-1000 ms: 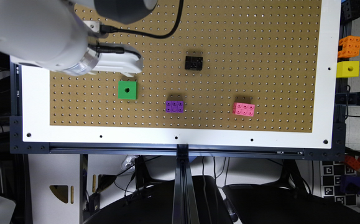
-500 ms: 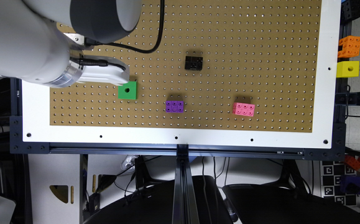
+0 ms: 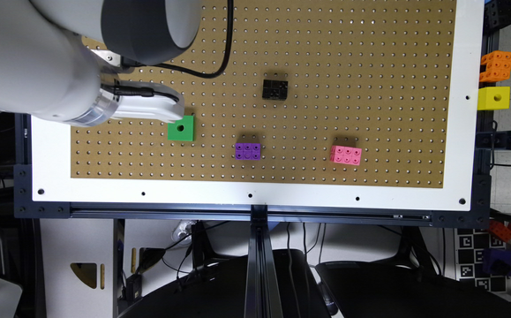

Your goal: Pick up green block.

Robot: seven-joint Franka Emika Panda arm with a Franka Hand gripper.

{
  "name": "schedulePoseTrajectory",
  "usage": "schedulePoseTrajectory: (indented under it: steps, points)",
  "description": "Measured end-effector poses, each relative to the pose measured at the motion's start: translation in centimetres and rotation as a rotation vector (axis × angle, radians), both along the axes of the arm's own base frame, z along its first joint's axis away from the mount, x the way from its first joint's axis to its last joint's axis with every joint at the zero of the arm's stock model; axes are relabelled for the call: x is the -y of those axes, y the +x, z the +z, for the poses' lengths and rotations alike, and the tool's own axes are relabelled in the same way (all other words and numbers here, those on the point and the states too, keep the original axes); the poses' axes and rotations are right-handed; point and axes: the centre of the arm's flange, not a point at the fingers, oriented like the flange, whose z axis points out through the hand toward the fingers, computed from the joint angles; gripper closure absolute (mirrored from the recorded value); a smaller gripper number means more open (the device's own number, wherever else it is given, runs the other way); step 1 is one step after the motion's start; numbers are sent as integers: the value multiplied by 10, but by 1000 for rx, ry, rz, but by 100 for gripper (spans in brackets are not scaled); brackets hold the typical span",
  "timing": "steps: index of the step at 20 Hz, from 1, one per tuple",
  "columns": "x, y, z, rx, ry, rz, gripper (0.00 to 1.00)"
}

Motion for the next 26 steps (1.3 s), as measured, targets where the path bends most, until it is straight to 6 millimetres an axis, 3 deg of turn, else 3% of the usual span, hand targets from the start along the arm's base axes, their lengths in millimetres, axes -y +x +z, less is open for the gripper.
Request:
schedulePoseTrajectory:
  steps: [7,10,22,26]
  points:
    - [-5,7,-42,-8,8,12,0]
    - [-8,10,-69,-7,12,16,0]
    - [-18,10,-81,-16,23,28,0]
    - [-19,8,-109,-31,30,27,0]
